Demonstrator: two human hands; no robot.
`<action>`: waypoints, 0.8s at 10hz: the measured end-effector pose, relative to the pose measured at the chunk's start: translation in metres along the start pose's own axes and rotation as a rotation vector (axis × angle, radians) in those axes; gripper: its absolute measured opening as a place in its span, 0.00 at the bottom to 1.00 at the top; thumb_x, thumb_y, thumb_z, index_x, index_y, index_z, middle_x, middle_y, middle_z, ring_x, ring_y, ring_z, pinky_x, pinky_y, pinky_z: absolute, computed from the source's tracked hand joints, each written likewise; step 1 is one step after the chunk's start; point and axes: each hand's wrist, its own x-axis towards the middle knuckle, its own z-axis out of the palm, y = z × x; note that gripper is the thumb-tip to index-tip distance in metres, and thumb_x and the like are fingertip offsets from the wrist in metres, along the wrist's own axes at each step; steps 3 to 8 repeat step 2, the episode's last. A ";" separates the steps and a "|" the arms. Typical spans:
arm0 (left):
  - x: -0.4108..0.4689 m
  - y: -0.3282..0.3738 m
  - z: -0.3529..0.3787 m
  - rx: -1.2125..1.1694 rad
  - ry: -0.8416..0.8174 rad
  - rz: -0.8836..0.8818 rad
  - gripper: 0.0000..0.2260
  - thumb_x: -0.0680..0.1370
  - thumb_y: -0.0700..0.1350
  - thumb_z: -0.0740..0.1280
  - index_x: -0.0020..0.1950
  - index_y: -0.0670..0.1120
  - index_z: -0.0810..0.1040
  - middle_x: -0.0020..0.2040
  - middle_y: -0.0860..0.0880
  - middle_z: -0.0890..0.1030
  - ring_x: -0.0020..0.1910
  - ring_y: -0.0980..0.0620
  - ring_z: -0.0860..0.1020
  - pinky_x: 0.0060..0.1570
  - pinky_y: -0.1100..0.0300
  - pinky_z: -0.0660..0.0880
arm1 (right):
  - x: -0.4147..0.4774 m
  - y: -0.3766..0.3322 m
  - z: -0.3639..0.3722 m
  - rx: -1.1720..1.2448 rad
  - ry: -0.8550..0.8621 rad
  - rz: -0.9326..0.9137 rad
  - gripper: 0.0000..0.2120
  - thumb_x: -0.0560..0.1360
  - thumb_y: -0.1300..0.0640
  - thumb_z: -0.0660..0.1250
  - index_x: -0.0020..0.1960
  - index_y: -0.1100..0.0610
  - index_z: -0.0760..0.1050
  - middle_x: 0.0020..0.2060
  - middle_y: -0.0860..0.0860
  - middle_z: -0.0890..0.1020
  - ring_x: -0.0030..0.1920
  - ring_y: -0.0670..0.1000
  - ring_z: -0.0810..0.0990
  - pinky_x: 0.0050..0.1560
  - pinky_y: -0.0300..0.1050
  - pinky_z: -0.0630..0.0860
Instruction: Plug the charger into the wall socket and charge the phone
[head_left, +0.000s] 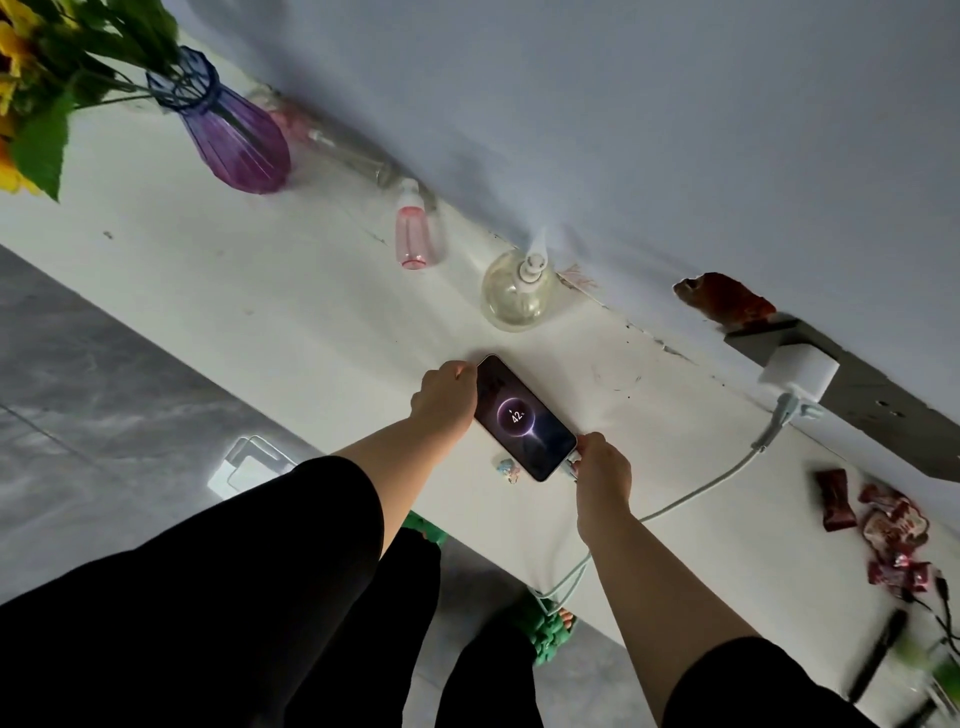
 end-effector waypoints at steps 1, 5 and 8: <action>0.003 -0.003 -0.003 0.041 0.004 0.038 0.18 0.82 0.50 0.53 0.68 0.45 0.71 0.69 0.43 0.72 0.69 0.43 0.69 0.70 0.50 0.65 | 0.003 0.003 -0.001 0.018 0.017 0.024 0.18 0.73 0.57 0.55 0.50 0.71 0.73 0.36 0.60 0.69 0.39 0.55 0.66 0.35 0.46 0.61; -0.002 -0.002 -0.007 0.034 -0.058 0.022 0.15 0.80 0.46 0.52 0.54 0.44 0.76 0.55 0.39 0.76 0.54 0.37 0.74 0.54 0.50 0.74 | -0.001 0.002 -0.007 -0.082 0.012 -0.017 0.12 0.74 0.58 0.56 0.38 0.64 0.73 0.32 0.59 0.70 0.37 0.54 0.67 0.31 0.43 0.62; -0.002 -0.002 -0.007 0.034 -0.058 0.022 0.15 0.80 0.46 0.52 0.54 0.44 0.76 0.55 0.39 0.76 0.54 0.37 0.74 0.54 0.50 0.74 | -0.001 0.002 -0.007 -0.082 0.012 -0.017 0.12 0.74 0.58 0.56 0.38 0.64 0.73 0.32 0.59 0.70 0.37 0.54 0.67 0.31 0.43 0.62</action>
